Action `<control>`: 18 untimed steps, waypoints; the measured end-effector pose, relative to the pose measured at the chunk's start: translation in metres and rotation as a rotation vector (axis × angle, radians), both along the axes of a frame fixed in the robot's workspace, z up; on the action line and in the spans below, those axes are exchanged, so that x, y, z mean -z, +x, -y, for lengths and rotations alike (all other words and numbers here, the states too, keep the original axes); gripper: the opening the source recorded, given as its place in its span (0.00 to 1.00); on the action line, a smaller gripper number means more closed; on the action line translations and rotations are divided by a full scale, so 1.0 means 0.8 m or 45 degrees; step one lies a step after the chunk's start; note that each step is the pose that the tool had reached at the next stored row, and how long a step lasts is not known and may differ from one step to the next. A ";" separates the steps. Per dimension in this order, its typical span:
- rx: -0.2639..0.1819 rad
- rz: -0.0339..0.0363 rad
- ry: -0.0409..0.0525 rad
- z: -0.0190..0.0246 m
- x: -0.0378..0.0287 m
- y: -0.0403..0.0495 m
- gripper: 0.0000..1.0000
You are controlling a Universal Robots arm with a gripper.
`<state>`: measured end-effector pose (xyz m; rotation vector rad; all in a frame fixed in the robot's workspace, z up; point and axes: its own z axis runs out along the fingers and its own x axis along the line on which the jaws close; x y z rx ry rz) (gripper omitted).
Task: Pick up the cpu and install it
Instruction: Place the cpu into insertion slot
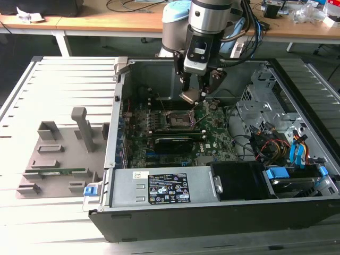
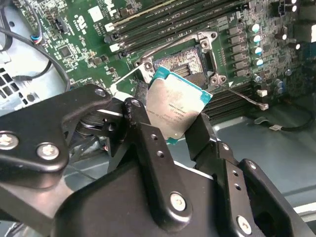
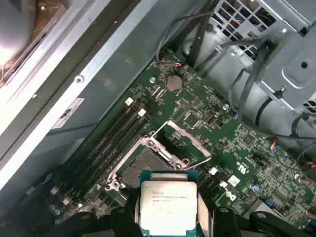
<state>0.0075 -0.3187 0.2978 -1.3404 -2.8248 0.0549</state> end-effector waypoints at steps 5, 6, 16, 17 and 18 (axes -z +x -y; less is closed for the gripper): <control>0.125 0.0001 -0.007 0.0000 0.0010 0.000 0.55; 0.158 0.0000 -0.007 0.0000 0.0013 0.000 0.55; 0.581 -0.0012 -0.011 0.0000 0.0052 0.000 0.55; 0.599 -0.0013 -0.011 0.0000 0.0053 0.000 0.55; 0.634 -0.0015 -0.011 0.0000 0.0057 0.000 0.55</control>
